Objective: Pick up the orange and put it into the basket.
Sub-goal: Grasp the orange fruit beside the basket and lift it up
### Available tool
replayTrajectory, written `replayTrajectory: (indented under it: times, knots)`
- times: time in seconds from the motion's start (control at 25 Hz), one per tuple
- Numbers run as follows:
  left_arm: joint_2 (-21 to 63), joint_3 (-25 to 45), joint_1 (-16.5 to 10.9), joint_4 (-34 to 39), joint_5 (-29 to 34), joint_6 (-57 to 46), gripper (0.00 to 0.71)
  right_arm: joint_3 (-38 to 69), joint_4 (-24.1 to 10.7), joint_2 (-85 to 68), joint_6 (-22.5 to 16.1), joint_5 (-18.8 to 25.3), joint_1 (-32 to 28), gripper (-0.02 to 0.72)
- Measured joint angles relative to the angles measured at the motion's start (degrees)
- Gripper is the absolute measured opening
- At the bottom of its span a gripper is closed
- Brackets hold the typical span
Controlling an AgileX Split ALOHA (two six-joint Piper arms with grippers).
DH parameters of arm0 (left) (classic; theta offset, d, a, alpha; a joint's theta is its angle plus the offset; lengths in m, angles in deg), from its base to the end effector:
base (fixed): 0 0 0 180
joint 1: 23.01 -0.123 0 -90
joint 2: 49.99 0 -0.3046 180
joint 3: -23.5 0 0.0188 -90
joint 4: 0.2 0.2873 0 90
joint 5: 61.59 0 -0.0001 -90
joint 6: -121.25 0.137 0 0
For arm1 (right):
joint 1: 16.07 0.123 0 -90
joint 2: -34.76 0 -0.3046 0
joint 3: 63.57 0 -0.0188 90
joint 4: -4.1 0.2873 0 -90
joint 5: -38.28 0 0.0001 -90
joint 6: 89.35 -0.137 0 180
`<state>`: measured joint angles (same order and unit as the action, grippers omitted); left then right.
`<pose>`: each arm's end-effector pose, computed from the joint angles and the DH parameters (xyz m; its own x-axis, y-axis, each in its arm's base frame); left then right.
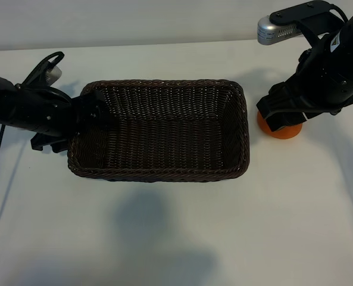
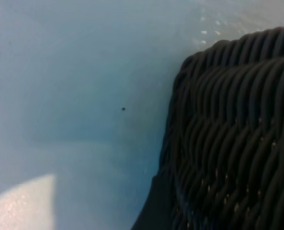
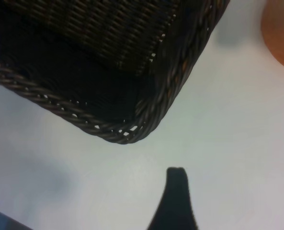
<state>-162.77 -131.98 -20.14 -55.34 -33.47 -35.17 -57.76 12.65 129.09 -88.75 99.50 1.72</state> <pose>0.3782 -0.0721 0.0916 -0.8944 -0.3903 -0.2185 -0.2355 0.8262 -0.5118 0.3307 0.1249 0.2661 -0.9203 -0.2310 -0.3159 -0.2869 0.9472 0.1431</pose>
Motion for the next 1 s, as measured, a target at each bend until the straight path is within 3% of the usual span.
replayTrajectory:
  times: [0.52,0.8,1.0]
  knots:
    - [3.49,-0.12,0.0,4.55,2.93,-1.27,0.656,0.0,0.0,0.0,-0.06,0.0,0.0,0.57]
    - [9.68,-2.56,-1.02,18.38,5.05,-11.75,0.642,0.0,0.0,0.0,-0.06,0.05,0.0,0.57]
    - [13.43,-7.24,-1.02,28.74,10.04,-18.78,0.633,0.0,0.0,0.0,0.0,0.05,0.0,0.57]
